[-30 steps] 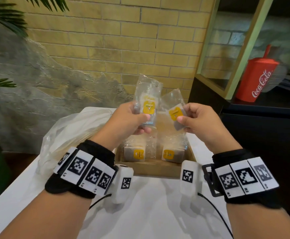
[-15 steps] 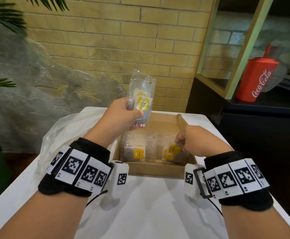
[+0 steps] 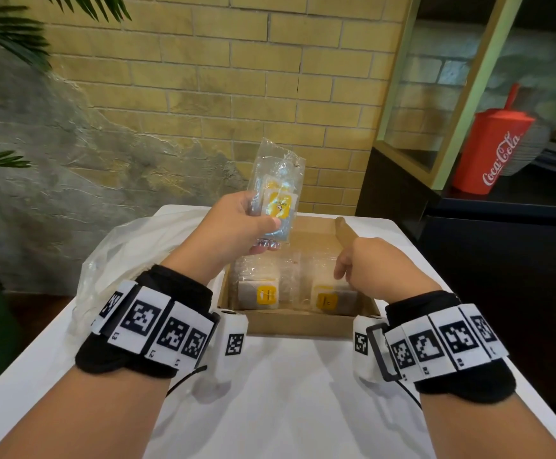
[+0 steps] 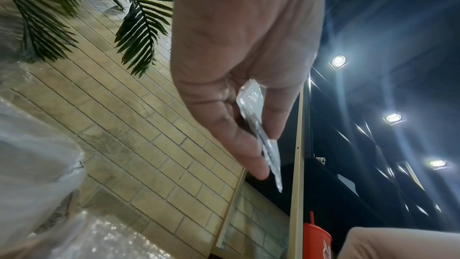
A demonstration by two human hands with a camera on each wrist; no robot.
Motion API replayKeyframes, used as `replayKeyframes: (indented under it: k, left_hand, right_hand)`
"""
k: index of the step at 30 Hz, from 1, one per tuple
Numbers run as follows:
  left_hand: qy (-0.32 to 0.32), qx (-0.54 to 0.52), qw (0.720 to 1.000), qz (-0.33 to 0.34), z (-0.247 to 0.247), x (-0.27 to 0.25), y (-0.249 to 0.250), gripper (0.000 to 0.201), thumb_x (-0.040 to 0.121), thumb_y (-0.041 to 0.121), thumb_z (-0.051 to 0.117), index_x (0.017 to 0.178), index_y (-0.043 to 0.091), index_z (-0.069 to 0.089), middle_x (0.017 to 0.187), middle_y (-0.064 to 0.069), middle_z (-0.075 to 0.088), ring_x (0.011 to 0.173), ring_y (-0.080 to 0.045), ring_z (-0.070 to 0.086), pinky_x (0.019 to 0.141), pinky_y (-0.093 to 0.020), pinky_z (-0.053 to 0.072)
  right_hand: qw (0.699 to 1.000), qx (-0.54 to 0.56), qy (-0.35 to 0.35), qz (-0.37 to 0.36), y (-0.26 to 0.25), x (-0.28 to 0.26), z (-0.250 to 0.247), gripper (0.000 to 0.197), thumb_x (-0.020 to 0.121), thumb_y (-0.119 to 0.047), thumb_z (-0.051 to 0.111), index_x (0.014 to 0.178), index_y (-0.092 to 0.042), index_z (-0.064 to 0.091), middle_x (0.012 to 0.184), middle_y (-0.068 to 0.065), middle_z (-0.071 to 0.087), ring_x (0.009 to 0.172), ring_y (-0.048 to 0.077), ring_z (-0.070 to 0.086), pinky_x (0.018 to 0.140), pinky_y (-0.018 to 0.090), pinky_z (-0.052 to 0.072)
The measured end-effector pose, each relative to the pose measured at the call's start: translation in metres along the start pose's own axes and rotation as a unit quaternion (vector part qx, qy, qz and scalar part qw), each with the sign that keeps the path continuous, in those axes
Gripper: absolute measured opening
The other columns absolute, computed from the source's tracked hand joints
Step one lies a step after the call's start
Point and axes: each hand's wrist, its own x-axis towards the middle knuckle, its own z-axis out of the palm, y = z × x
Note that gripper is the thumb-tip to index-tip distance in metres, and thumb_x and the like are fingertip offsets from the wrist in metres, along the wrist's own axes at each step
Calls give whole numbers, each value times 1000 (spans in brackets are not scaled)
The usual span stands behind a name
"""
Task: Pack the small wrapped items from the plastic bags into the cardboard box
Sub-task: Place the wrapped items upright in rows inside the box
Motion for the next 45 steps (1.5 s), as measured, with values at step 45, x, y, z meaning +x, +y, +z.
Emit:
replayKeyframes:
  k: [45]
  left_hand:
    - [-128, 540, 830, -48, -2, 0, -12, 32, 83, -3, 46, 94, 23, 62, 112, -1, 59, 99, -20, 57, 81, -26, 47]
  right_hand:
    - [999, -25, -4, -41, -13, -10, -6, 31, 81, -4, 60, 106, -23, 61, 101, 0, 57, 97, 20, 55, 81, 27, 46]
